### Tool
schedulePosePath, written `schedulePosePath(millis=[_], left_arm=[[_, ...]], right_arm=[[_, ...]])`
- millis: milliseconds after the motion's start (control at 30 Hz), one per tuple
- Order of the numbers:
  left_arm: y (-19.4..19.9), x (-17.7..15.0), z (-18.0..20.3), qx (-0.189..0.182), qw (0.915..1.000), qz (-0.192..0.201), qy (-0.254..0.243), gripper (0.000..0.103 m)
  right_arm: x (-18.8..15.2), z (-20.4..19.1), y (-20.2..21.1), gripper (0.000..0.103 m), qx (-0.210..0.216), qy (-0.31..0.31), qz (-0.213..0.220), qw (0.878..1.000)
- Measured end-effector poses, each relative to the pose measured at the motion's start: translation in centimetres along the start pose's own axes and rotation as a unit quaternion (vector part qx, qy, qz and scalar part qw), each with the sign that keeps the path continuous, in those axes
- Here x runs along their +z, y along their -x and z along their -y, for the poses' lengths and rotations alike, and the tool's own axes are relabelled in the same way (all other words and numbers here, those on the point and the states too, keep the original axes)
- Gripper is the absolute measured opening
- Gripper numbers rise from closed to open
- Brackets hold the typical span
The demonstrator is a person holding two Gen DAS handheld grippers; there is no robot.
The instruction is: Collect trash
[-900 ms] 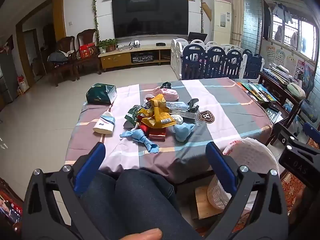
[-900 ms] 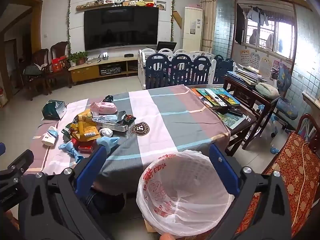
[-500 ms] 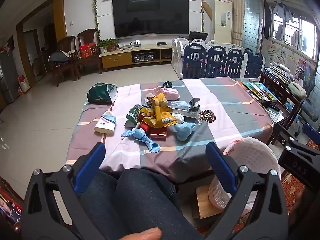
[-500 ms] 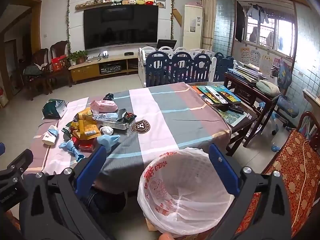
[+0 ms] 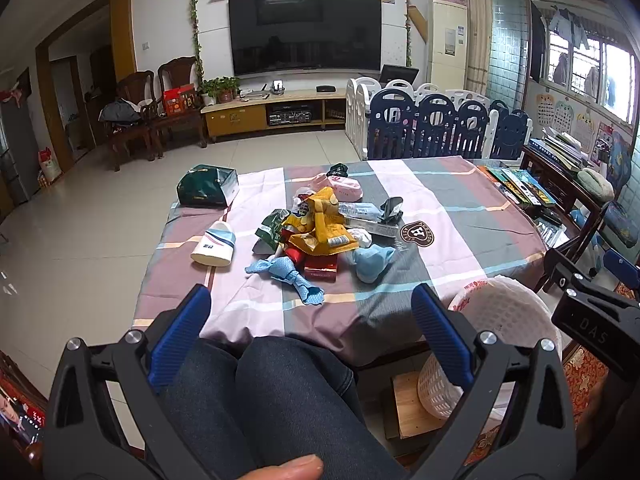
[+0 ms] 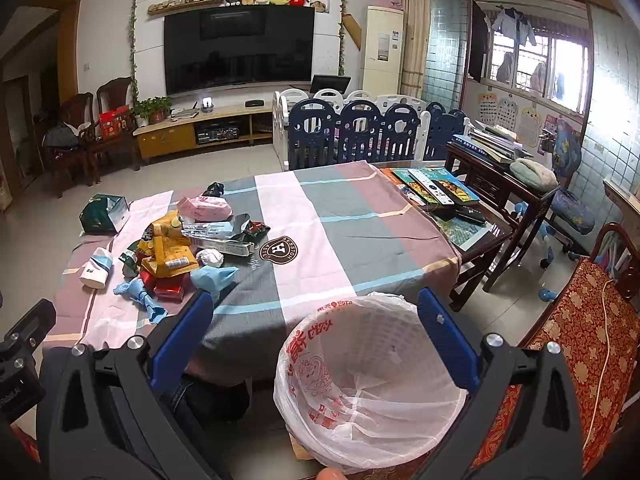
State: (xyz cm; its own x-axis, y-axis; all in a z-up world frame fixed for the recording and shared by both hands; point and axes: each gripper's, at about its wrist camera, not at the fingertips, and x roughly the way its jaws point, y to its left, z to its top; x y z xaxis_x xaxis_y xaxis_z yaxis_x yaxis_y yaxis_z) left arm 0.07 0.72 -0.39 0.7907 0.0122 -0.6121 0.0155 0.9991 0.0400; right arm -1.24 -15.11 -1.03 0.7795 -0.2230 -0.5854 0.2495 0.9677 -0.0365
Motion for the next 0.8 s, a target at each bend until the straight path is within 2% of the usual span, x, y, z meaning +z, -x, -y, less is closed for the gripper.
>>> schedulePosePath(millis=[800], left_arm=[[-0.09, -0.39, 0.15, 0.003, 1.0000, -0.004, -0.001, 0.100]], right_arm=[[-0.20, -0.06, -0.32, 0.100, 0.000, -0.002, -0.007, 1.000]])
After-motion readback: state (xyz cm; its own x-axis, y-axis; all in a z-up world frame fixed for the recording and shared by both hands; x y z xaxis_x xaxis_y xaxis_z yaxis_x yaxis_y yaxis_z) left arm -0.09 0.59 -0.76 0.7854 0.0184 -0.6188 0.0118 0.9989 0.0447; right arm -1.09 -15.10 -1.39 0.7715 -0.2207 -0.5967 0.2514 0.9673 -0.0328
